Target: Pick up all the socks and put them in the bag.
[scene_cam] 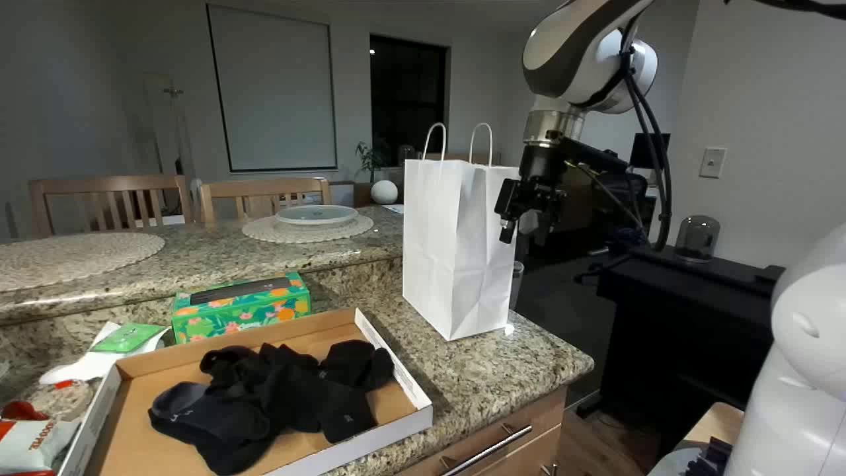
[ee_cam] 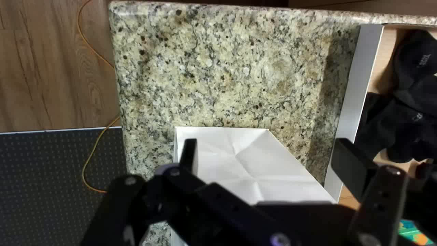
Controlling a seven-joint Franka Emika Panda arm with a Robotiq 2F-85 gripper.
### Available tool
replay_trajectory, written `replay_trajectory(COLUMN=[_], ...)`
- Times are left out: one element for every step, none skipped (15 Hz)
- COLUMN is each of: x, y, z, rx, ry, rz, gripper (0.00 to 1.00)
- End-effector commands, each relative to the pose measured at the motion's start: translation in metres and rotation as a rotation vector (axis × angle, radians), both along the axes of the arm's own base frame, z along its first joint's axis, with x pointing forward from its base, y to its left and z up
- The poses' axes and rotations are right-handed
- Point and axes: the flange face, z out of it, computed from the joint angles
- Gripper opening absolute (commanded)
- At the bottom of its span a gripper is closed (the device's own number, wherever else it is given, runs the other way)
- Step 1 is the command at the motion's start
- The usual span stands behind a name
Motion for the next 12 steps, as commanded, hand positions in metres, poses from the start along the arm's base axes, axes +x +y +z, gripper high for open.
replay_trajectory(x=[0.0, 0.0, 0.0, 0.0, 0.0, -0.006, -0.012, -0.02, -0.027, -0.037, -0.044, -0.052], y=[0.0, 0.0, 0.0, 0.0, 0.0, 0.004, 0.012, 0.023, 0.032, 0.047, 0.059, 0.075], z=[0.0, 0.0, 0.0, 0.0, 0.0, -0.004, -0.01, -0.017, -0.023, -0.026, -0.028, -0.026], rx=[0.0, 0.0, 0.0, 0.0, 0.0, 0.022, 0.012, 0.005, 0.004, -0.002, -0.018, -0.047], ry=[0.001, 0.001, 0.001, 0.001, 0.001, 0.011, 0.016, 0.01, 0.019, 0.024, 0.02, 0.003], rz=[0.0, 0.0, 0.0, 0.0, 0.0, 0.031, 0.047, 0.056, 0.062, 0.084, 0.096, 0.107], gripper=[1.0, 1.0, 1.0, 1.0, 1.0, 1.0, 1.0, 1.0, 1.0, 1.0, 1.0, 1.0])
